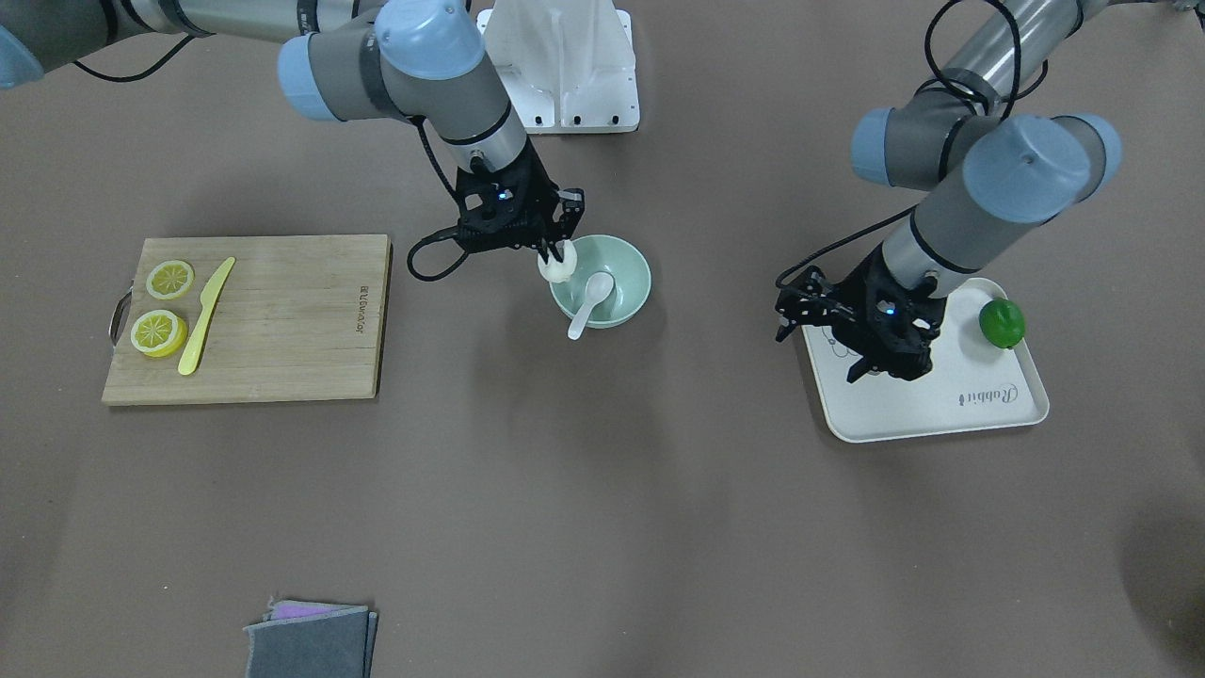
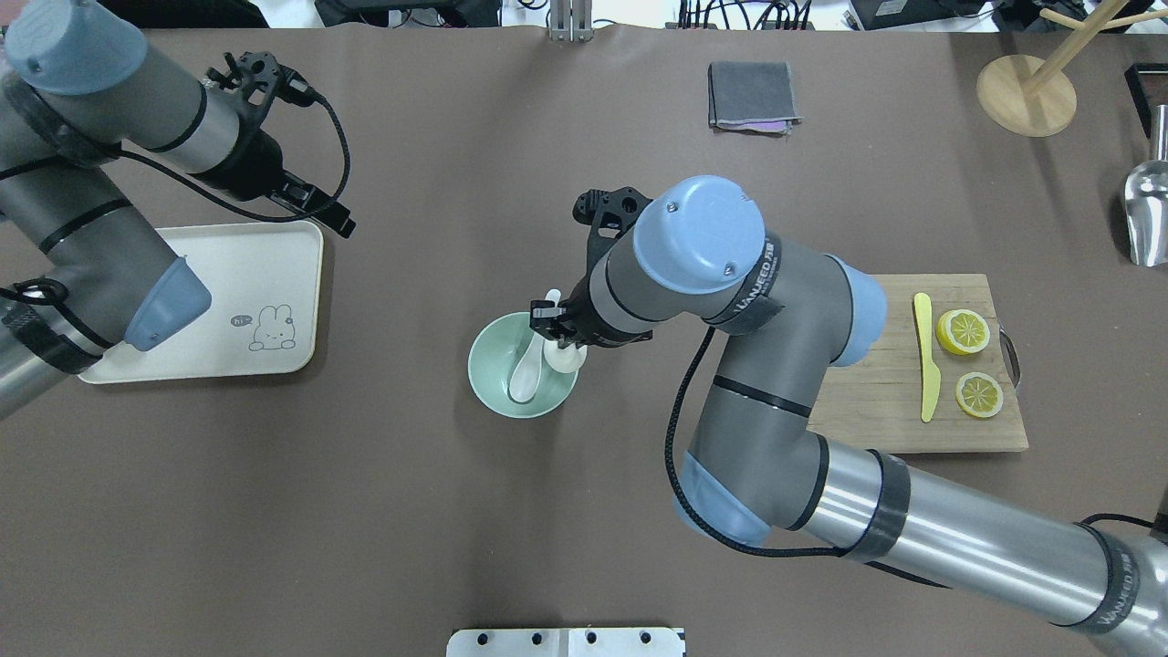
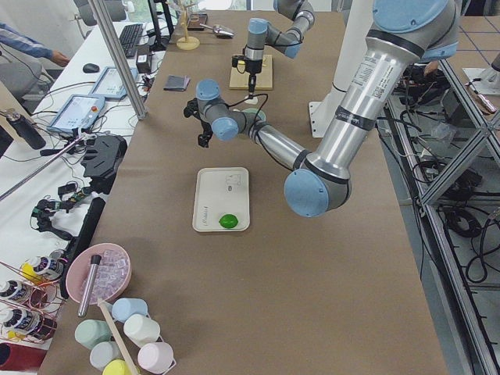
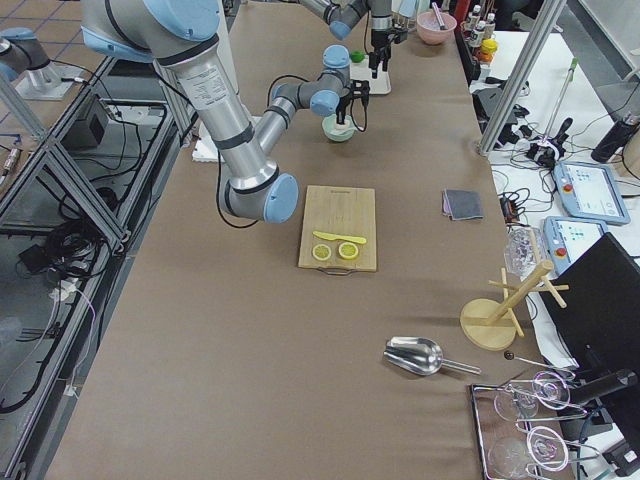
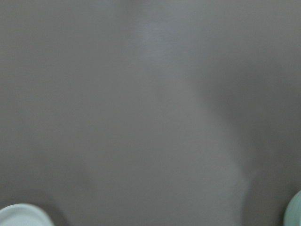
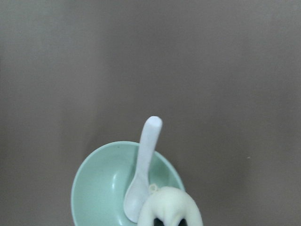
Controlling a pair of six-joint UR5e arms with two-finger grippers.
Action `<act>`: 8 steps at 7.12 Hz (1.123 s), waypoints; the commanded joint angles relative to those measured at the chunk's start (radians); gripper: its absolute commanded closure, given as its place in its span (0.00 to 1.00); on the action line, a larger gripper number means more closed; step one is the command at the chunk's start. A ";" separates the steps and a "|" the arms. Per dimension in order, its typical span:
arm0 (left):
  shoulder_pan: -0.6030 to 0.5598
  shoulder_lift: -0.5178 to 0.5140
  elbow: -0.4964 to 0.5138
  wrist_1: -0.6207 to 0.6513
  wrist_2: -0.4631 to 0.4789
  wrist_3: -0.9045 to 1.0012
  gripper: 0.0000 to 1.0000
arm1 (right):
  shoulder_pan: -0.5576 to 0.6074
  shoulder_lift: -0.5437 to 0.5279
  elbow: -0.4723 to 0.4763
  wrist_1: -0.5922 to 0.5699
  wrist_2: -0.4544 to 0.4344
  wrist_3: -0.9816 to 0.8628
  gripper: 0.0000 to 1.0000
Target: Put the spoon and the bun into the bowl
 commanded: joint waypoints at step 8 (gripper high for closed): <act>-0.087 0.206 -0.108 0.009 -0.014 0.026 0.02 | 0.188 -0.321 0.226 0.006 0.133 -0.121 0.00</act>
